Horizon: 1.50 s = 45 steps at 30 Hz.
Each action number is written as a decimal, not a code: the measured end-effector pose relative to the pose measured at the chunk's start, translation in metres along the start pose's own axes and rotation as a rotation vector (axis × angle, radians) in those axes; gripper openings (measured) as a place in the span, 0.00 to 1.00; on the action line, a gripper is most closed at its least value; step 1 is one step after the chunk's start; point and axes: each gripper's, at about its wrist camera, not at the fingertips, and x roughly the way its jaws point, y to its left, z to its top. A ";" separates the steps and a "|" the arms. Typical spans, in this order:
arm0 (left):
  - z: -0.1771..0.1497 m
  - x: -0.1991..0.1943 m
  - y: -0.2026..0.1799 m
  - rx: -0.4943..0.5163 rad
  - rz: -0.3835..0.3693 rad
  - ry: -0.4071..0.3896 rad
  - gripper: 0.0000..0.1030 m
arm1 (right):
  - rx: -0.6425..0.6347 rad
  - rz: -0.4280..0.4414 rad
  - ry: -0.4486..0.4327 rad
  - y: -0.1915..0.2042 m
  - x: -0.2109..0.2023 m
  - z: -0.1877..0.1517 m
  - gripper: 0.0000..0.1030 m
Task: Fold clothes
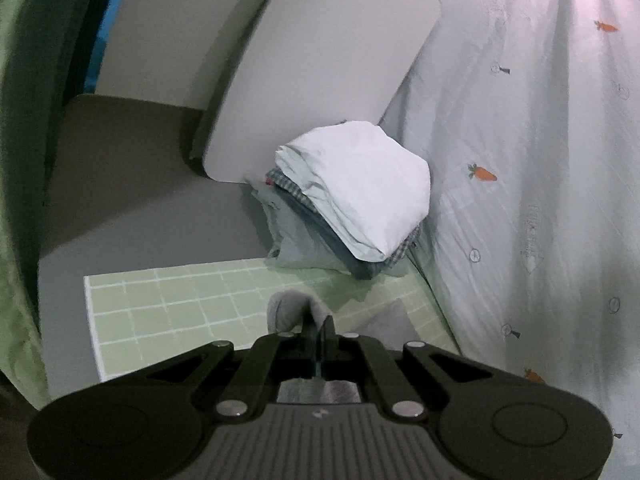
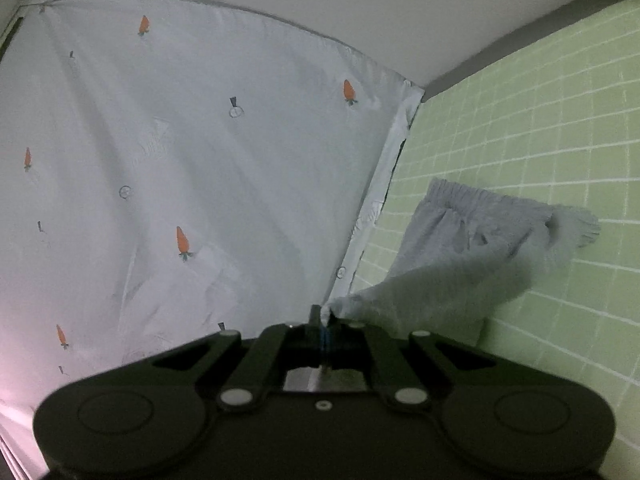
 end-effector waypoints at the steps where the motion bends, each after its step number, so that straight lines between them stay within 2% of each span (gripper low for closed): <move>1: 0.000 0.003 -0.005 0.007 -0.004 -0.003 0.01 | 0.002 0.003 0.001 0.000 0.005 0.000 0.01; 5: -0.002 0.023 -0.027 0.023 -0.015 -0.018 0.01 | 0.003 -0.008 -0.003 0.002 0.032 0.004 0.01; 11: -0.010 0.076 -0.069 0.039 -0.020 -0.007 0.01 | -0.015 -0.026 -0.001 0.007 0.089 0.011 0.01; 15: -0.021 0.118 -0.090 0.033 0.008 0.039 0.01 | -0.015 -0.082 0.028 0.006 0.131 0.014 0.01; 18: -0.027 0.147 -0.107 0.076 0.026 0.063 0.01 | -0.054 -0.130 0.061 0.006 0.160 0.013 0.01; 28: -0.046 0.246 -0.161 0.139 0.063 0.102 0.01 | -0.111 -0.267 0.131 -0.010 0.242 0.009 0.01; 32: -0.054 0.280 -0.184 0.194 0.062 0.111 0.01 | -0.145 -0.293 0.142 -0.011 0.271 0.007 0.01; 38: -0.063 0.318 -0.209 0.273 0.065 0.113 0.01 | -0.129 -0.312 0.135 -0.019 0.303 0.007 0.01; 45: -0.081 0.357 -0.218 0.295 0.090 0.170 0.01 | -0.138 -0.369 0.188 -0.036 0.332 0.000 0.01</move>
